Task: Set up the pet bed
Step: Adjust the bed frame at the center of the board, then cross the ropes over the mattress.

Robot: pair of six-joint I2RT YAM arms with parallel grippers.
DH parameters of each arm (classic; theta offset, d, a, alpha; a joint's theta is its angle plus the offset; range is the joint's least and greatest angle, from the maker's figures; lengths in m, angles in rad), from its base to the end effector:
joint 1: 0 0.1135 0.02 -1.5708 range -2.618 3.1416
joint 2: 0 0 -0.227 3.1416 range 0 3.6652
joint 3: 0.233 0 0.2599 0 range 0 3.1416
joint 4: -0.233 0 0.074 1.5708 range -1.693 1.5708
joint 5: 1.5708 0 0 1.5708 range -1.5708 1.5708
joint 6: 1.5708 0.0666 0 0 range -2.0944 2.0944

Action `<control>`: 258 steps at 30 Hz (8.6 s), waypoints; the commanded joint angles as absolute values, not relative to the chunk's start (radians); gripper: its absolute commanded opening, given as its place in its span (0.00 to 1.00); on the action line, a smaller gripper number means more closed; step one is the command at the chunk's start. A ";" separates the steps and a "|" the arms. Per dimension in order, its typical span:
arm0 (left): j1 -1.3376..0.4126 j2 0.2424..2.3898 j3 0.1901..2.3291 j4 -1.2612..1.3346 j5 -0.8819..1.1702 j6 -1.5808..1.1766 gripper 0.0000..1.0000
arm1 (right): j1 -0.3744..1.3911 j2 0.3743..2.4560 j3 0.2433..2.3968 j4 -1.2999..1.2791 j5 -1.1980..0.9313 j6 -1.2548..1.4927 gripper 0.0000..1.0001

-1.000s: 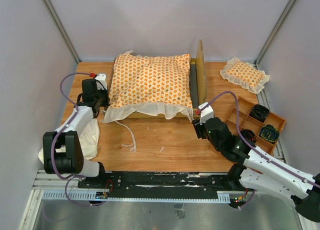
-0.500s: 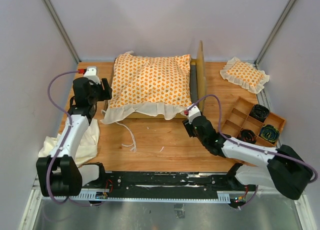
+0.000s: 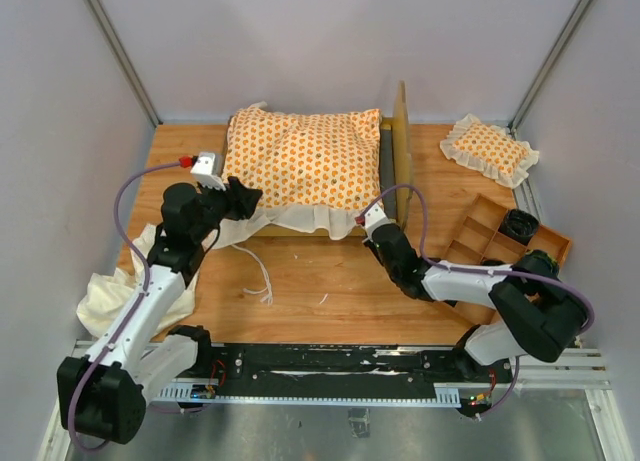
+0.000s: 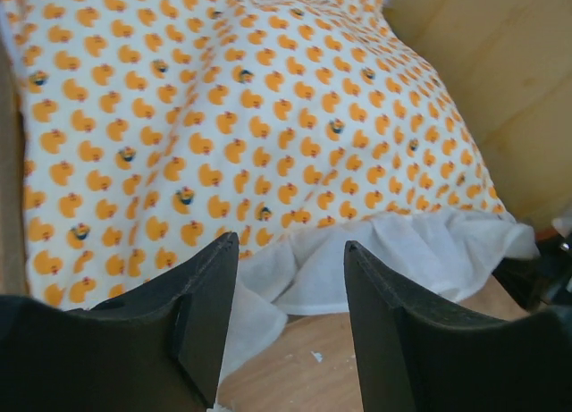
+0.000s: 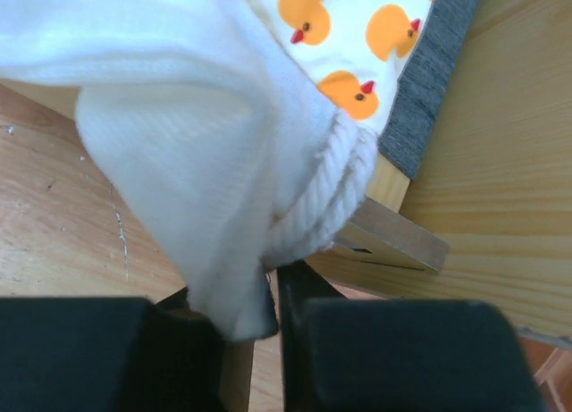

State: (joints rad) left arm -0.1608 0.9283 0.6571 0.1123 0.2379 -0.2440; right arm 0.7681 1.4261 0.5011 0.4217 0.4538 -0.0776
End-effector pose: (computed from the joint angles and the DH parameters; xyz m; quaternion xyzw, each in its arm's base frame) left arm 0.2745 -0.0604 0.2634 0.0455 0.7582 -0.2180 0.6129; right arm 0.2394 0.1907 0.1077 -0.2399 0.8119 -0.0145 0.5320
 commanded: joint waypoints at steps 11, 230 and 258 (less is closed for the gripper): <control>-0.477 1.082 0.682 0.322 0.385 -0.103 0.57 | 0.739 0.955 0.525 0.172 0.039 0.028 0.00; -0.491 1.569 1.138 0.255 -0.084 -0.175 0.00 | 0.551 1.201 1.079 -0.140 -0.209 -0.406 0.00; -0.489 1.550 1.105 0.258 -0.086 -0.182 0.00 | 0.479 1.289 1.015 -0.063 -0.340 -0.268 0.00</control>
